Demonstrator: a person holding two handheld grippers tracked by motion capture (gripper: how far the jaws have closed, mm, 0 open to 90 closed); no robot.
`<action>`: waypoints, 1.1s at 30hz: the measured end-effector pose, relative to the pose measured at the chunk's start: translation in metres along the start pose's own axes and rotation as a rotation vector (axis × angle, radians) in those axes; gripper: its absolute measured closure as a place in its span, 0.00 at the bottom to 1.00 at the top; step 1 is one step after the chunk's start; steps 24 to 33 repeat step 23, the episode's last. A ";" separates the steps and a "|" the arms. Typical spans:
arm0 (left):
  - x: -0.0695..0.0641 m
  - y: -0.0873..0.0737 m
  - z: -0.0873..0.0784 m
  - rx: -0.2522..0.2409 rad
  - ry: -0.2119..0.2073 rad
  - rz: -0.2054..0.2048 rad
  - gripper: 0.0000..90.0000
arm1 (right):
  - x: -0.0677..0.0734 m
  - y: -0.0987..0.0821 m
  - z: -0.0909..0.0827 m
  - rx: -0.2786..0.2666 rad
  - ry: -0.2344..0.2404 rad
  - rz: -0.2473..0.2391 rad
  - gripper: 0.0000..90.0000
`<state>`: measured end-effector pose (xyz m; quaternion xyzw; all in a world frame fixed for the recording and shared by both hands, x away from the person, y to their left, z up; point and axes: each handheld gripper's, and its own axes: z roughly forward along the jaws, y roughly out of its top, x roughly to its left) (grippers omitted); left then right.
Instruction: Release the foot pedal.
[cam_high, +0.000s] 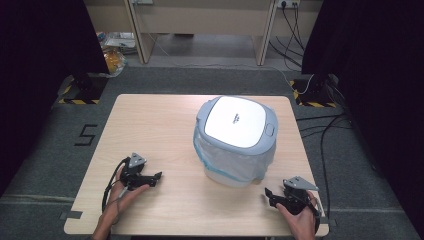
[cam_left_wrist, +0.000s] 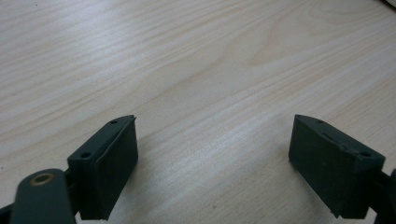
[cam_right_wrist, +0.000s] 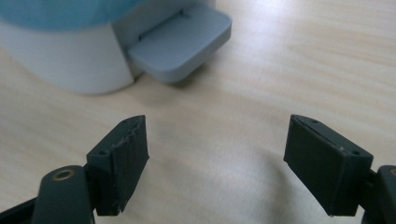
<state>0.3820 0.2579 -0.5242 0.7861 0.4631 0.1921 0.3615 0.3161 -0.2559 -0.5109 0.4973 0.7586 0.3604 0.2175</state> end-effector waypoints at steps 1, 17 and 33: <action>0.000 0.000 0.000 0.000 0.000 0.000 0.17 | 0.001 -0.001 0.000 0.007 0.000 -0.003 0.24; 0.000 0.000 0.000 0.000 0.002 0.000 0.17 | 0.011 -0.009 -0.001 0.052 -0.004 -0.049 0.19; 0.000 0.000 0.000 -0.001 0.003 -0.001 0.17 | 0.012 -0.008 0.000 0.060 -0.001 -0.050 0.16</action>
